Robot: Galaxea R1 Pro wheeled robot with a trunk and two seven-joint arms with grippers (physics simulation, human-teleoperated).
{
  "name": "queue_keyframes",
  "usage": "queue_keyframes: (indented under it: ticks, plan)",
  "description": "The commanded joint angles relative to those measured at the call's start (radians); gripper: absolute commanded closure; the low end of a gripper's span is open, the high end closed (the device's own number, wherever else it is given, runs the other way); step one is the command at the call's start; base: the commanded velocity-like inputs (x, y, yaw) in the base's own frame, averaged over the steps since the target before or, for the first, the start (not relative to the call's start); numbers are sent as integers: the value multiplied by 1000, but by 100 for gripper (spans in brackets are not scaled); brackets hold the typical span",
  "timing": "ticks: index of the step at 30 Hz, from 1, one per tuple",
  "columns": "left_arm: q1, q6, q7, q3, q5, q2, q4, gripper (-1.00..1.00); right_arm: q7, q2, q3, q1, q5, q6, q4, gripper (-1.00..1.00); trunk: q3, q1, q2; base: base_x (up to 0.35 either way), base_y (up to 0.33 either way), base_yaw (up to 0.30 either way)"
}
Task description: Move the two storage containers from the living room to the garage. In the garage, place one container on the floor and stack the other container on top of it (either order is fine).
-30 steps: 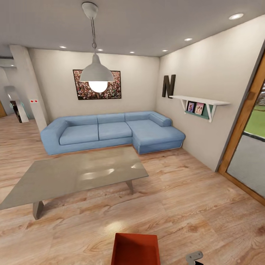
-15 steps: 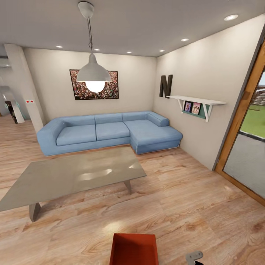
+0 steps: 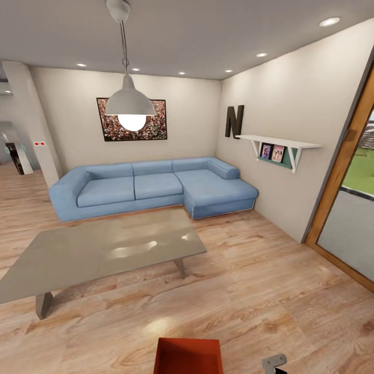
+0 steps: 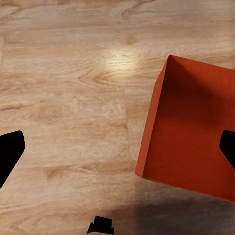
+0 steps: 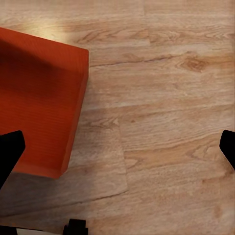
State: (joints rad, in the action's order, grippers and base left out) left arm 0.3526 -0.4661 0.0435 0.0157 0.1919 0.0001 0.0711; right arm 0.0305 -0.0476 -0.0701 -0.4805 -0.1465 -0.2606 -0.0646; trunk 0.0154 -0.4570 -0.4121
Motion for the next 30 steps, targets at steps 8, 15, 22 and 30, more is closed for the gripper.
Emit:
queue_keyframes:
  ticks: [8,15,22,30]
  plan:
    - [2,-6,1,1,0,0,4,-100,3,0,-7,-1,-2,-6,-4,-100,2,-1,-2,8,-1,-9]
    - [2,-6,1,1,0,1,4,-100,3,0,-7,-2,-2,-6,-4,-100,2,-1,-2,0,0,-156]
    - [2,-6,1,1,0,1,4,-100,3,0,-7,-2,-2,-6,-4,-100,2,-1,-2,0,0,-10]
    - [0,-6,2,3,3,-29,4,-100,10,28,-6,13,-2,0,-8,-100,2,-1,-2,0,0,0]
